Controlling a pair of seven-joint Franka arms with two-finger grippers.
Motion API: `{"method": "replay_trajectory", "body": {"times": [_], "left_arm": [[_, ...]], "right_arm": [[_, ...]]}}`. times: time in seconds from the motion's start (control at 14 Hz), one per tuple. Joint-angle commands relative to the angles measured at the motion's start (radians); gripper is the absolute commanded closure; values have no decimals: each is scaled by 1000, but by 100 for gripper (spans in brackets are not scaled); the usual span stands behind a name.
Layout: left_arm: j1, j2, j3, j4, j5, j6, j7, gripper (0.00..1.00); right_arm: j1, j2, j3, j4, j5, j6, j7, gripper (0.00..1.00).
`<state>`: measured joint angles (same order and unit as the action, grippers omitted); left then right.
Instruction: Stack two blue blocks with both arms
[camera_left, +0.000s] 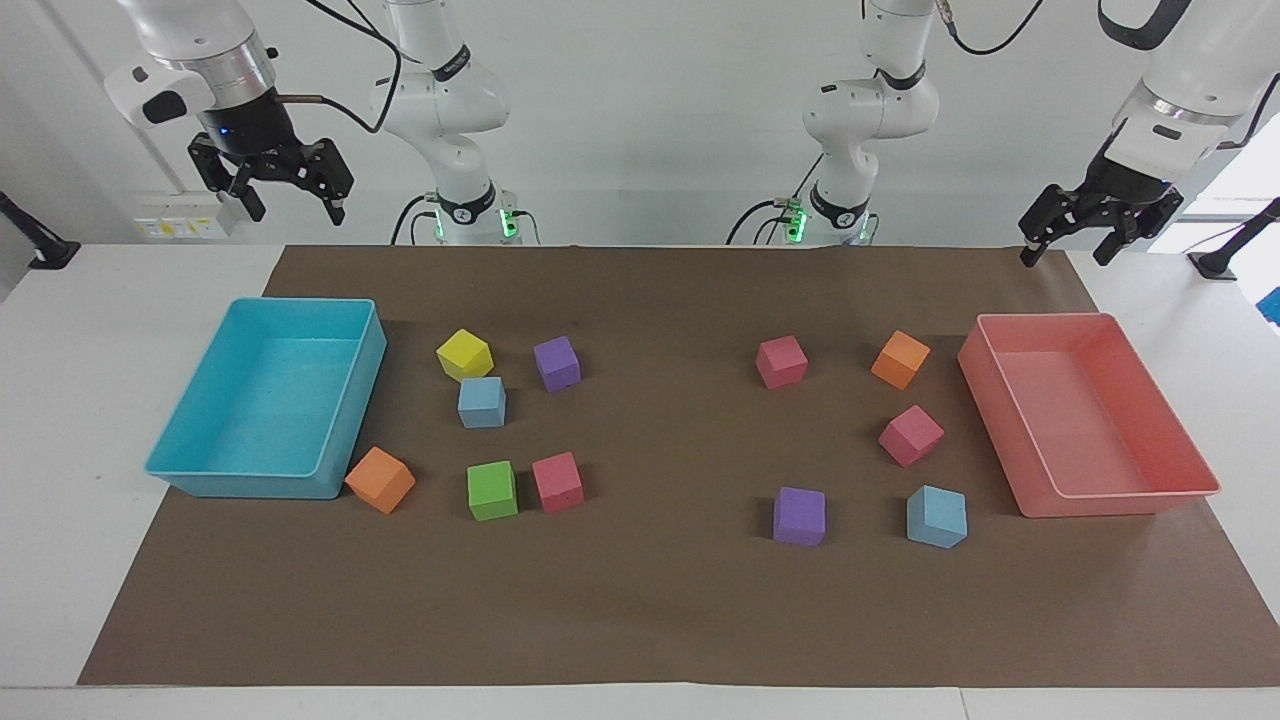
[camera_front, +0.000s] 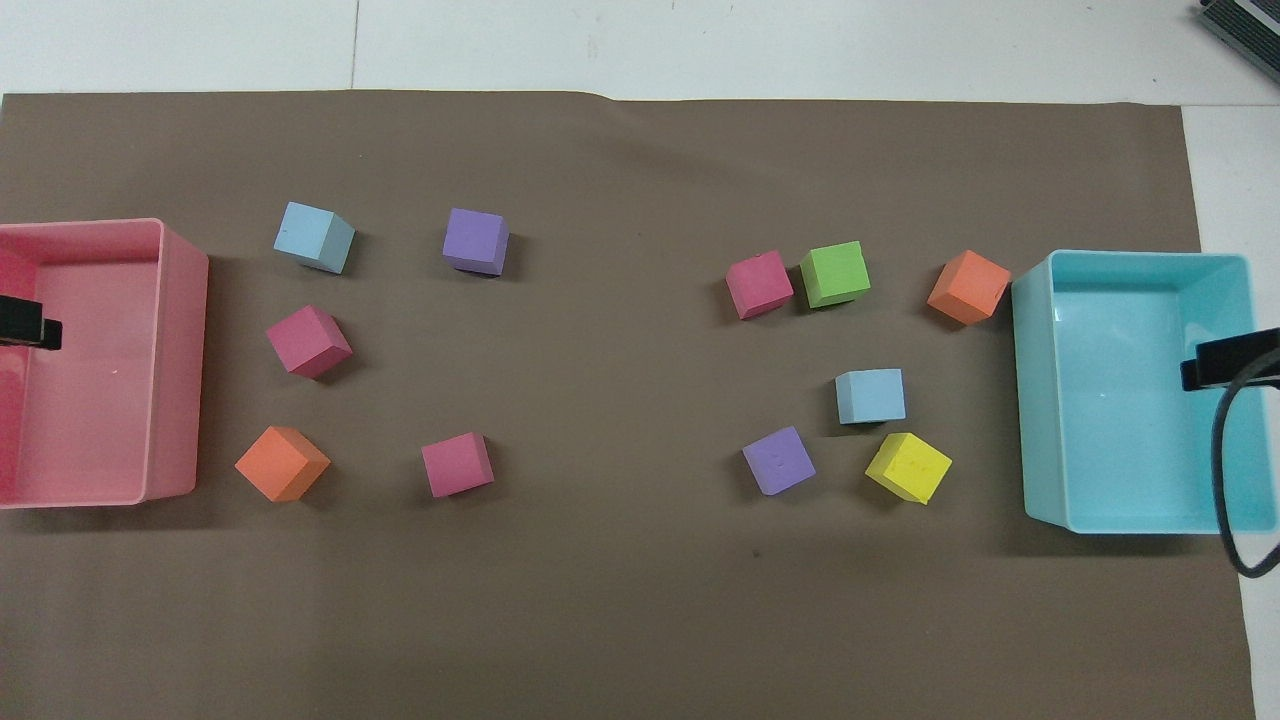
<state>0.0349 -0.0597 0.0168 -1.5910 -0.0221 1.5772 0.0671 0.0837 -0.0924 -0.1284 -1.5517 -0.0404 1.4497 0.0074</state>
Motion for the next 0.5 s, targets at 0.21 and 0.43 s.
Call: {"method": "replay_trajectory", "body": {"times": [0.21,0.43], "left_arm": [[-4,3,3,17,-4,-19,3,0],[-4,3,3,17,-4,-19,3,0]], "right_arm": [[-16,-15,6,-18,-3,6,-12,0],[-16,-15,6,-18,-3,9,-12,0]]}}
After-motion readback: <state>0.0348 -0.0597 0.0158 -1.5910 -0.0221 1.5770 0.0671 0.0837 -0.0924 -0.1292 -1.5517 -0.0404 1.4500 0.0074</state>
